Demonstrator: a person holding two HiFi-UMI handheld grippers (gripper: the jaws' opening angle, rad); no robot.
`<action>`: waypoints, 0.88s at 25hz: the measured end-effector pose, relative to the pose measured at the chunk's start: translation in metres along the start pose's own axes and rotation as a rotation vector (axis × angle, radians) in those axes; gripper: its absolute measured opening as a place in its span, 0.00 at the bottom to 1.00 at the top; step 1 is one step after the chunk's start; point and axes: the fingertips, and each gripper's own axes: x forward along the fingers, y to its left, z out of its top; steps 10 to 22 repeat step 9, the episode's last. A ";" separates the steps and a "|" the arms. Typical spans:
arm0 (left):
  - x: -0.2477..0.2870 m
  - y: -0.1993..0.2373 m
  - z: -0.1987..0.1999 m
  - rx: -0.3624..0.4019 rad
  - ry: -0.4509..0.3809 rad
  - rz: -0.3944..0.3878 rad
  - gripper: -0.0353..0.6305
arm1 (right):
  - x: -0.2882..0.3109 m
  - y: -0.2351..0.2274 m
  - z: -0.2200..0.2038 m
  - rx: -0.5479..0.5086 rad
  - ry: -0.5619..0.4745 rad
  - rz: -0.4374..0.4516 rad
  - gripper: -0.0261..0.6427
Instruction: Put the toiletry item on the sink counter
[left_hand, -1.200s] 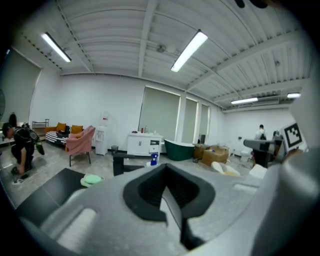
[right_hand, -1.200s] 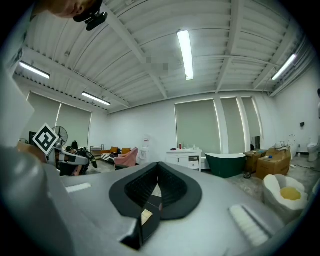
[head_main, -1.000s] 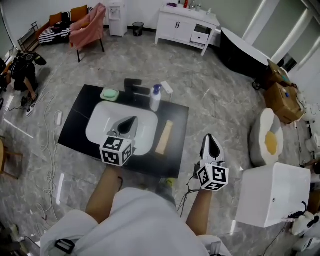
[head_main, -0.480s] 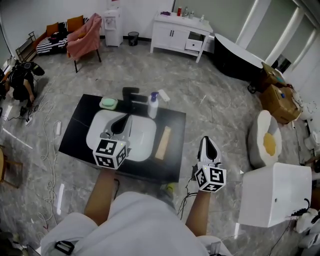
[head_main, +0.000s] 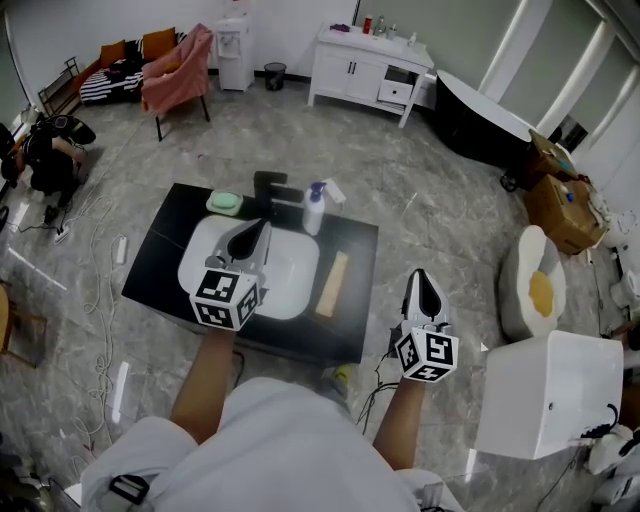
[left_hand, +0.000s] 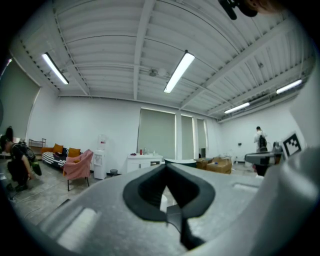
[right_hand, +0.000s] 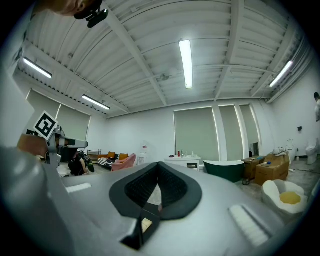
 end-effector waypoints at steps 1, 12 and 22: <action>-0.001 0.001 0.001 0.001 -0.002 0.000 0.05 | 0.001 0.002 0.001 -0.001 -0.001 0.002 0.04; 0.005 0.004 0.008 0.015 -0.026 0.006 0.05 | 0.011 0.000 0.004 -0.008 -0.018 0.009 0.04; 0.005 0.004 0.008 0.015 -0.026 0.006 0.05 | 0.011 0.000 0.004 -0.008 -0.018 0.009 0.04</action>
